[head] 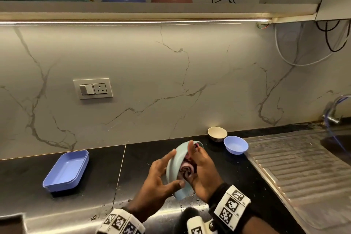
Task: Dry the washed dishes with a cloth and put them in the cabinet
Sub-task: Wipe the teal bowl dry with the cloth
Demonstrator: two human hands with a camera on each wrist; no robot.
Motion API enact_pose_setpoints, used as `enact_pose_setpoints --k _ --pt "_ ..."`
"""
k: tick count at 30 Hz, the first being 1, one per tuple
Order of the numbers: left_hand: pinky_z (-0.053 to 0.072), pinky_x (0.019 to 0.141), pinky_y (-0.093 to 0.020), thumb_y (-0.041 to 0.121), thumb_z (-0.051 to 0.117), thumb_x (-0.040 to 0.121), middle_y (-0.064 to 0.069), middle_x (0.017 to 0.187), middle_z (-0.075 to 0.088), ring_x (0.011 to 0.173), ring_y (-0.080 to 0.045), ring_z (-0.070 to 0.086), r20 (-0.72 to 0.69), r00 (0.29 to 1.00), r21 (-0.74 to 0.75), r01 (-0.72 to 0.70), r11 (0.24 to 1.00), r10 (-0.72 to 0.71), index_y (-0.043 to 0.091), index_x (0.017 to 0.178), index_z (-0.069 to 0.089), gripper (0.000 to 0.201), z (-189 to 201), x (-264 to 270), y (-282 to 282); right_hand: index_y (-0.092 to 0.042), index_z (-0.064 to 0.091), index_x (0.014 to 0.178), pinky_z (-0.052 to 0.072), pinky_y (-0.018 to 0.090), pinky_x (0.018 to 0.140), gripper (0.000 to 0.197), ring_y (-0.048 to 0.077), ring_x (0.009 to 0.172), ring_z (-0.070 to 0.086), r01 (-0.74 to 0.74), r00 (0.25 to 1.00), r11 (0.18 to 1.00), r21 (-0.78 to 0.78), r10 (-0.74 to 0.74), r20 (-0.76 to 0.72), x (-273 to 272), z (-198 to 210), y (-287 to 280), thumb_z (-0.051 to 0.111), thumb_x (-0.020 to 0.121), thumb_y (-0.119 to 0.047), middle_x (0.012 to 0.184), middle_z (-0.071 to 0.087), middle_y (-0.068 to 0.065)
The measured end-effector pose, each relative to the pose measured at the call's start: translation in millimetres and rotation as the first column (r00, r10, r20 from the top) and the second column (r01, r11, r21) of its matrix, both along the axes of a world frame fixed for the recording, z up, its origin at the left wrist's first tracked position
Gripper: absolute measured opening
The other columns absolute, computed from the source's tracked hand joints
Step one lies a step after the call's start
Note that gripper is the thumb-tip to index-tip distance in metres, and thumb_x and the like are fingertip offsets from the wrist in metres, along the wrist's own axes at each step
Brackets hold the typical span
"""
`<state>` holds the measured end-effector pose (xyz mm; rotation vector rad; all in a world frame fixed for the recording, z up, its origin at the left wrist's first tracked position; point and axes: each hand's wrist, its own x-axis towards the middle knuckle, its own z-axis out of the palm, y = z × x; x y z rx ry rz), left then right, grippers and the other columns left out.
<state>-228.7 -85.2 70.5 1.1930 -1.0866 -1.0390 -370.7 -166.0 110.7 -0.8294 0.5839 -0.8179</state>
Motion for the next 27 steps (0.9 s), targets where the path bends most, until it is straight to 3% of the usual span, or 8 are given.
enact_pose_setpoints --k 4,7,11,14,17,21,24,27 --pt "0.059 0.087 -0.043 0.047 0.083 0.072 -0.008 0.141 0.045 0.128 -0.032 0.053 0.041 0.998 0.000 0.044 0.999 -0.044 0.051 0.132 0.053 0.067 -6 6 7 -0.012 0.057 0.130 0.056 0.054 0.085 0.055 0.042 0.108 0.065 -0.027 0.999 0.998 -0.054 0.028 0.026 -6 -4 3 0.077 0.078 -0.014 0.118 0.066 0.024" --pt "0.058 0.090 -0.043 0.047 0.067 0.089 -0.005 0.138 0.055 0.121 -0.022 0.062 -0.131 0.987 0.016 -0.095 0.995 0.096 0.038 0.140 0.050 0.055 -2 19 5 -0.011 0.060 0.129 0.047 0.063 0.096 0.052 0.044 0.112 0.060 -0.169 0.979 0.970 -0.175 0.186 0.084 -15 -2 6 0.070 0.078 -0.005 0.127 0.058 0.030" --pt "0.059 0.083 -0.049 0.070 0.055 0.078 -0.011 0.118 0.071 0.106 -0.027 0.069 -0.183 0.972 0.145 -0.123 0.982 0.149 0.029 0.124 0.065 0.063 9 30 -2 -0.009 0.058 0.132 0.050 0.061 0.095 0.052 0.047 0.116 0.057 -0.317 0.925 0.916 -0.245 0.356 0.133 -21 1 17 0.068 0.081 -0.001 0.131 0.055 0.031" --pt "0.060 0.064 -0.042 0.066 0.048 0.079 -0.019 0.107 0.074 0.092 -0.035 0.071 -0.202 0.971 0.264 -0.073 0.962 0.129 0.014 0.124 0.065 0.070 12 31 2 -0.010 0.059 0.131 0.053 0.057 0.091 0.053 0.046 0.115 0.058 -0.360 0.910 0.900 -0.245 0.396 0.118 -28 1 15 0.070 0.079 -0.003 0.131 0.057 0.030" --pt "0.056 0.070 -0.042 0.085 0.065 0.061 -0.022 0.107 0.073 0.090 -0.037 0.071 -0.176 0.977 0.229 -0.079 0.970 0.121 0.012 0.120 0.067 0.093 4 39 4 -0.009 0.059 0.131 0.049 0.061 0.096 0.054 0.047 0.118 0.057 -0.376 0.910 0.898 -0.229 0.405 0.090 -41 -2 4 0.070 0.079 -0.002 0.133 0.056 0.030" --pt "0.051 0.079 -0.058 0.078 0.079 0.052 -0.024 0.112 0.070 0.099 -0.047 0.068 -0.197 0.970 0.143 -0.113 0.983 0.140 0.009 0.120 0.062 0.099 -3 51 8 -0.006 0.060 0.127 0.056 0.053 0.088 0.068 0.046 0.114 0.062 -0.234 0.972 0.951 -0.202 0.226 -0.062 -52 -11 -15 0.087 0.064 -0.007 0.125 0.063 0.027" --pt "0.053 0.065 -0.046 0.069 0.088 0.043 -0.020 0.103 0.072 0.087 -0.038 0.070 -0.218 0.967 0.129 -0.107 0.986 0.134 0.004 0.117 0.056 0.103 1 51 12 -0.015 0.064 0.119 0.056 0.048 0.091 0.063 0.035 0.109 0.067 -0.006 0.957 0.946 -0.325 -0.088 -0.275 -53 -15 -30 0.091 0.063 -0.015 0.114 0.071 0.014" --pt "0.056 0.063 -0.044 0.057 0.091 0.048 -0.020 0.107 0.071 0.089 -0.035 0.071 -0.234 0.963 0.121 -0.111 0.986 0.137 0.004 0.120 0.056 0.096 7 47 14 -0.019 0.062 0.121 0.057 0.051 0.088 0.042 0.033 0.104 0.069 0.126 0.946 0.958 -0.258 -0.194 -0.259 -56 -17 -43 0.076 0.081 -0.015 0.109 0.073 0.011"
